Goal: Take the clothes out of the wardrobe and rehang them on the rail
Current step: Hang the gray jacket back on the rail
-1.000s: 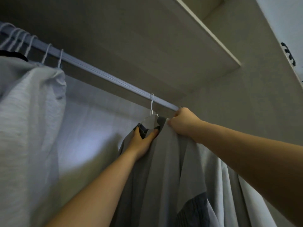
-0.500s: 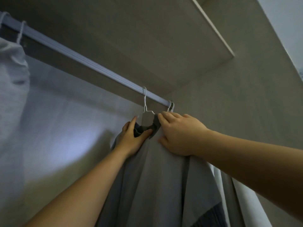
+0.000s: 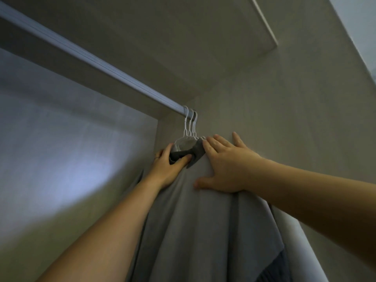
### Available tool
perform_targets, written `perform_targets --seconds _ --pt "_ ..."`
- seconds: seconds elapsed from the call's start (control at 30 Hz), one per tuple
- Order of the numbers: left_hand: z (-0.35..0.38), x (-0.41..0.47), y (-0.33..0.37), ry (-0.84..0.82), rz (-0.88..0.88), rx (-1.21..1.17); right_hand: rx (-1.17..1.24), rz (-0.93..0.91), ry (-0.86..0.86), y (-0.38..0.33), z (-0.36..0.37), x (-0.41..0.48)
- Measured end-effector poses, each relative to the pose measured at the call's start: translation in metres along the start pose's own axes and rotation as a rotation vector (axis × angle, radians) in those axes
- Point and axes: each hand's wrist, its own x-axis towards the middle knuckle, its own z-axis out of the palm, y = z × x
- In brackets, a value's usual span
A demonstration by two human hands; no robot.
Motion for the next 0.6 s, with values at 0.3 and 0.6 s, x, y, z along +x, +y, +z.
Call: perform_targets --seconds 0.3,0.6 --pt "0.001 -0.007 0.010 -0.061 -0.043 -0.017 0.024 0.015 0.012 0.002 0.004 0.000" --pt "-0.029 -0.082 0.036 -0.126 -0.065 0.046 0.197 0.067 0.123 -0.008 0.010 -0.063"
